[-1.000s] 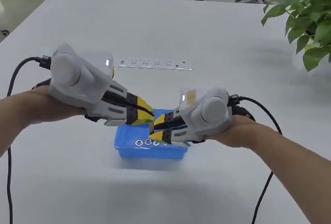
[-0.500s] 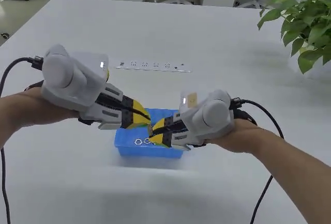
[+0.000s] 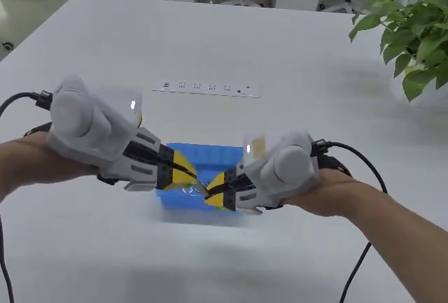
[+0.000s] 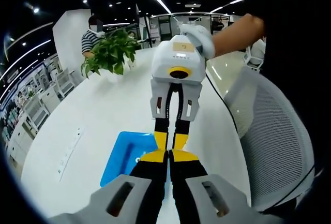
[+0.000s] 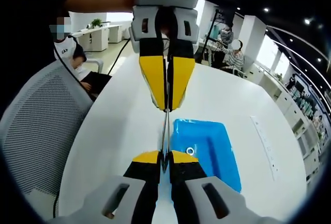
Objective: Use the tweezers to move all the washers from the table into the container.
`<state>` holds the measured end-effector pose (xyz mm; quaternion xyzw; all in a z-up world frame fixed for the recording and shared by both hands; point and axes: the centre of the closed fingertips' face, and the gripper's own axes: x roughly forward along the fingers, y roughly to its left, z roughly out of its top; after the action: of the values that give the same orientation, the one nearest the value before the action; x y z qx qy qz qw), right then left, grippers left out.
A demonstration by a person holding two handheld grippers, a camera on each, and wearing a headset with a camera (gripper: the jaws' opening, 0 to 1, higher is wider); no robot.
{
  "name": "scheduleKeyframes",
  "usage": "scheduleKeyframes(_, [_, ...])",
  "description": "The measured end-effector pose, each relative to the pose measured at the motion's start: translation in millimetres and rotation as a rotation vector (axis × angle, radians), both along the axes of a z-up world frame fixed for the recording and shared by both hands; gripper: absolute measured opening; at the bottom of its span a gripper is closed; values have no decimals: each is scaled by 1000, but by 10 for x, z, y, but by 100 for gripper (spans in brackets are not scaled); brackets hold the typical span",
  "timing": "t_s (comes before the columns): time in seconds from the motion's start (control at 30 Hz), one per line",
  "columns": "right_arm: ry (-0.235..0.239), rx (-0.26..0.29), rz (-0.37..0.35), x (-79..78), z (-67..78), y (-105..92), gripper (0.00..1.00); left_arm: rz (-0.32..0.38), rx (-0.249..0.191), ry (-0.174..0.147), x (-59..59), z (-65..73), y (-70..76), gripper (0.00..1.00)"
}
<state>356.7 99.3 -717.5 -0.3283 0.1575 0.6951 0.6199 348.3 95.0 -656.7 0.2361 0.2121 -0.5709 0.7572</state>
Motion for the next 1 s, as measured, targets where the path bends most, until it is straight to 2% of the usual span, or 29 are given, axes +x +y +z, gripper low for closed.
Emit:
scheduleKeyframes(0.17, [-9, -28, 20, -54, -58, -24, 7, 6, 14, 14, -65, -96, 33, 5])
scheduleKeyframes(0.43, [-9, -71, 43, -140, -191, -74, 7, 8, 68, 35, -161, -330, 92, 5])
scheduleKeyframes(0.6, [-5, -95, 50, -181, -282, -75, 7, 4, 137, 58, -208, -545, 168, 5])
scheduleKeyframes(0.87, [11, -122, 40, -219, -418, -67, 7, 9, 183, 89, -234, -814, 230, 5])
scheduleKeyframes(0.9, [12, -125, 39, -221, -440, -66, 7, 5, 205, 84, -232, -877, 246, 5])
scheduleKeyframes(0.93, [17, -127, 31, -219, -468, -59, 7, -5, 246, 67, -220, -938, 287, 5])
scheduleKeyframes(0.97, [22, -127, 28, -228, -476, -51, 7, -16, 278, 76, -242, -1017, 306, 5])
scheduleKeyframes(1.0, [23, -133, 32, -247, -499, -43, 7, -18, 284, 73, -244, -1051, 293, 5])
